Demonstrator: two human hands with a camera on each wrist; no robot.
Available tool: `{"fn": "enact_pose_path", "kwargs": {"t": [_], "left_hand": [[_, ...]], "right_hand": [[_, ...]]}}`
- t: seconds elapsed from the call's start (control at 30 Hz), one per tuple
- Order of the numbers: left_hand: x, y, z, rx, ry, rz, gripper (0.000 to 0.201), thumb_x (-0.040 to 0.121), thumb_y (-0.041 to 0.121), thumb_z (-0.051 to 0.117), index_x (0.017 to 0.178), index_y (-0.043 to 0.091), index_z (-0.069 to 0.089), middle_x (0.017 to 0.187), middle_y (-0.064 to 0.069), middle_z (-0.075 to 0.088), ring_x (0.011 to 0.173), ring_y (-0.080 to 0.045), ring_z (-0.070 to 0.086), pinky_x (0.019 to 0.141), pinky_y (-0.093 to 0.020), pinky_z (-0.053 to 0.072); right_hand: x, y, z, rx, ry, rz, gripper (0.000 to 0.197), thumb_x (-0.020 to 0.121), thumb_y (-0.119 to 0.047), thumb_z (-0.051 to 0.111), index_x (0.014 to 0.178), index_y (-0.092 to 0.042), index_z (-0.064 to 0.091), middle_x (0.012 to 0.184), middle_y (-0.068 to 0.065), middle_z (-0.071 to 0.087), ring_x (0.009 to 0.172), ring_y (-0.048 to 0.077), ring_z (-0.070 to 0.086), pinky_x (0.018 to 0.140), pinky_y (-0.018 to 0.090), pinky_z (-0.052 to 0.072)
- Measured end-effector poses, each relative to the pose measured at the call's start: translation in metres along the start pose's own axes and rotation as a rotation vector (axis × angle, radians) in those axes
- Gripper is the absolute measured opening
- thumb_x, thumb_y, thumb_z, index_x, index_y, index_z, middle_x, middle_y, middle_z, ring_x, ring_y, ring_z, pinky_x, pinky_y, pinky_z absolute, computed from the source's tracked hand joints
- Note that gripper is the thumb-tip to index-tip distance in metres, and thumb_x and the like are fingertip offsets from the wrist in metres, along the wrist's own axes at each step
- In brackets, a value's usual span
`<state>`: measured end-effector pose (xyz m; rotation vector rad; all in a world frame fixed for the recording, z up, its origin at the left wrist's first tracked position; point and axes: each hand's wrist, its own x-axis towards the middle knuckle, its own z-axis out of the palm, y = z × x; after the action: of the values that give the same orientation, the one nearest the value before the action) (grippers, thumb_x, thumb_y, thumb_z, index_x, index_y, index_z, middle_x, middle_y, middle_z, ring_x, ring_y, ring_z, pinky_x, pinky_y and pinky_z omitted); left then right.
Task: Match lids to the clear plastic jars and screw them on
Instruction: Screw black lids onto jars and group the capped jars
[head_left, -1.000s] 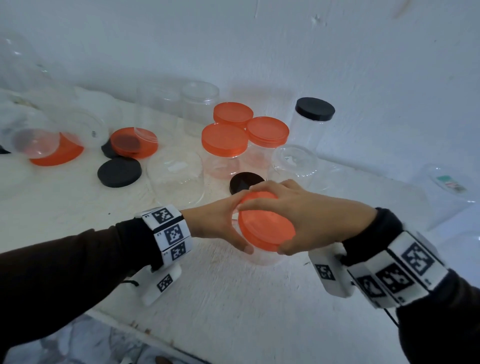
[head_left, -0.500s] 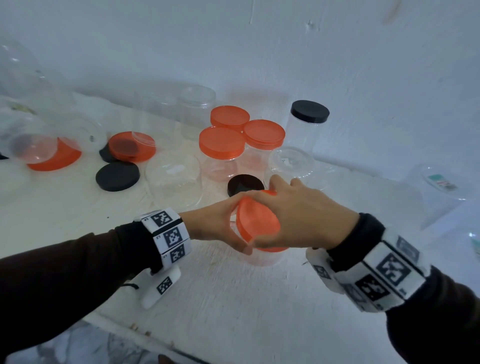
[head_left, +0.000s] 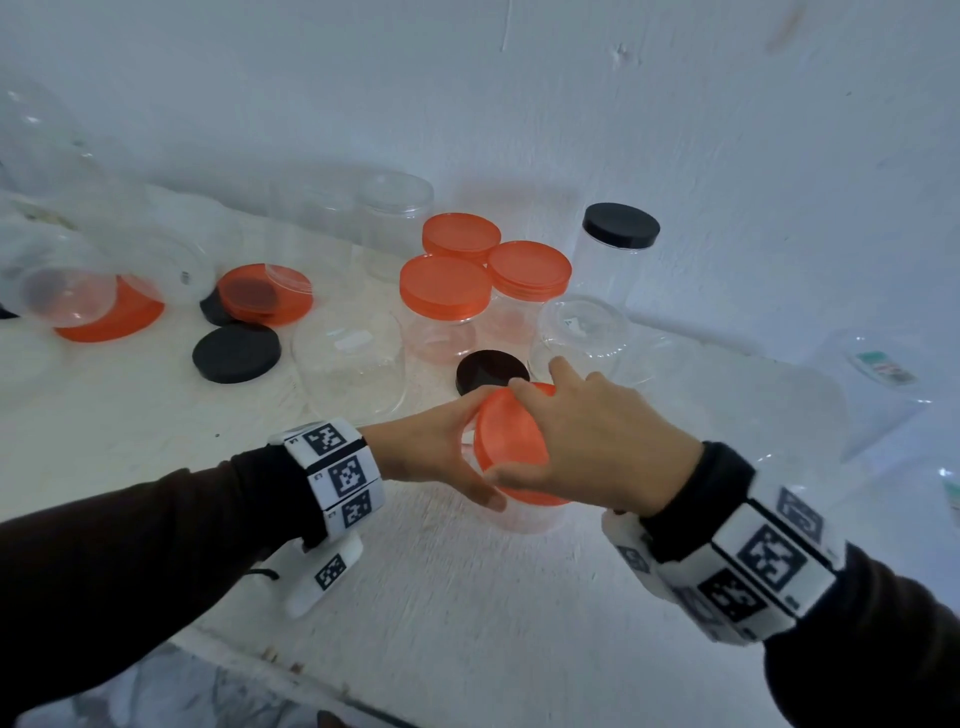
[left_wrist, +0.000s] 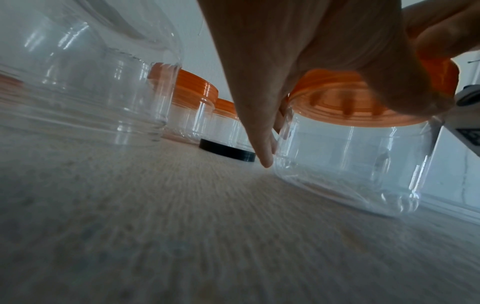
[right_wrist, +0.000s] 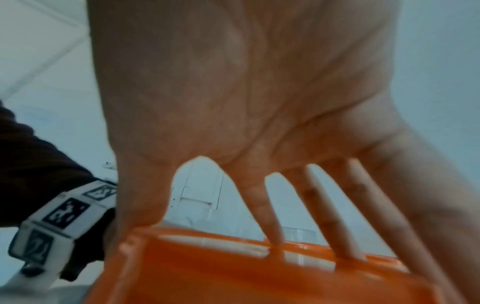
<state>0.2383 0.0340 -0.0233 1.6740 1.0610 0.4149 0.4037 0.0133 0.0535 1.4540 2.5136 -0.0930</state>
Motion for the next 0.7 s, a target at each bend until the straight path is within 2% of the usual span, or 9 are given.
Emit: {"fn": "enact_pose_path", "kwargs": {"t": [0.1, 0.2, 0.27, 0.33, 0.4, 0.47, 0.6, 0.67, 0.7], "left_hand": [[0.000, 0.001, 0.000, -0.007, -0.003, 0.000, 0.094, 0.065, 0.011, 0.082, 0.134, 0.031, 0.023, 0.123, 0.021, 0.041, 0.113, 0.002, 0.044, 0.084, -0.008, 0.043], [0.001, -0.001, 0.001, -0.006, 0.018, 0.008, 0.092, 0.063, 0.010, 0.083, 0.131, 0.033, 0.025, 0.123, 0.021, 0.041, 0.113, 0.006, 0.043, 0.092, -0.010, 0.040], [0.001, -0.001, 0.001, -0.004, 0.020, 0.008, 0.093, 0.062, 0.010, 0.084, 0.131, 0.034, 0.026, 0.123, 0.021, 0.042, 0.114, 0.006, 0.043, 0.097, -0.014, 0.040], [0.001, -0.001, 0.001, -0.009, 0.018, 0.010, 0.093, 0.062, 0.010, 0.084, 0.131, 0.035, 0.026, 0.123, 0.020, 0.043, 0.114, 0.005, 0.043, 0.091, -0.010, 0.040], [0.001, -0.001, 0.001, -0.013, 0.011, 0.008, 0.094, 0.063, 0.010, 0.083, 0.133, 0.034, 0.025, 0.124, 0.019, 0.043, 0.115, 0.003, 0.044, 0.088, -0.009, 0.042], [0.001, -0.001, 0.000, -0.014, 0.008, 0.002, 0.094, 0.064, 0.010, 0.083, 0.134, 0.032, 0.024, 0.125, 0.018, 0.044, 0.115, 0.001, 0.045, 0.087, -0.011, 0.043], [0.002, -0.002, 0.000, -0.012, 0.010, 0.000, 0.095, 0.063, 0.010, 0.084, 0.135, 0.031, 0.026, 0.126, 0.016, 0.043, 0.116, 0.000, 0.044, 0.092, -0.014, 0.040], [0.002, -0.002, 0.001, -0.012, 0.006, 0.000, 0.096, 0.062, 0.011, 0.085, 0.136, 0.030, 0.026, 0.128, 0.014, 0.043, 0.119, -0.004, 0.043, 0.097, -0.019, 0.039], [0.002, -0.002, 0.001, -0.010, 0.007, -0.001, 0.096, 0.062, 0.011, 0.085, 0.136, 0.030, 0.026, 0.128, 0.015, 0.043, 0.119, -0.003, 0.043, 0.097, -0.018, 0.039]], "right_hand": [[0.000, 0.007, -0.004, 0.055, -0.030, -0.023, 0.086, 0.076, -0.071, 0.048, 0.145, -0.029, 0.016, 0.144, 0.005, 0.023, 0.126, 0.026, 0.032, 0.085, 0.035, 0.036], [-0.001, 0.020, -0.014, 0.257, -0.217, -0.188, 0.085, 0.078, -0.050, 0.065, 0.143, -0.043, 0.012, 0.151, -0.014, 0.002, 0.138, 0.018, 0.009, 0.105, 0.041, 0.036], [0.000, 0.020, -0.012, 0.231, -0.231, -0.207, 0.084, 0.076, -0.046, 0.068, 0.141, -0.048, 0.015, 0.147, -0.013, 0.010, 0.130, 0.018, 0.018, 0.100, 0.040, 0.040], [0.000, 0.013, -0.003, 0.163, -0.085, -0.119, 0.081, 0.073, -0.060, 0.063, 0.140, -0.047, 0.020, 0.138, -0.004, 0.025, 0.115, 0.021, 0.029, 0.091, 0.036, 0.043], [-0.002, 0.002, 0.003, 0.052, 0.039, -0.011, 0.083, 0.072, -0.075, 0.049, 0.141, -0.037, 0.023, 0.133, 0.002, 0.031, 0.110, 0.024, 0.037, 0.082, 0.034, 0.040], [-0.002, -0.001, 0.006, -0.011, 0.058, 0.021, 0.086, 0.073, -0.078, 0.041, 0.142, -0.030, 0.022, 0.137, 0.005, 0.030, 0.114, 0.026, 0.038, 0.083, 0.036, 0.039], [-0.001, 0.016, -0.006, 0.171, -0.175, -0.184, 0.085, 0.078, -0.051, 0.064, 0.144, -0.042, 0.011, 0.151, -0.007, 0.005, 0.136, 0.024, 0.014, 0.105, 0.044, 0.035], [0.001, 0.019, -0.010, 0.180, -0.234, -0.234, 0.087, 0.077, -0.039, 0.070, 0.141, -0.048, 0.013, 0.148, -0.013, 0.006, 0.132, 0.023, 0.017, 0.100, 0.041, 0.040], [0.001, 0.018, -0.008, 0.155, -0.200, -0.216, 0.086, 0.075, -0.042, 0.069, 0.140, -0.049, 0.014, 0.144, -0.011, 0.013, 0.126, 0.023, 0.023, 0.094, 0.037, 0.043]]}}
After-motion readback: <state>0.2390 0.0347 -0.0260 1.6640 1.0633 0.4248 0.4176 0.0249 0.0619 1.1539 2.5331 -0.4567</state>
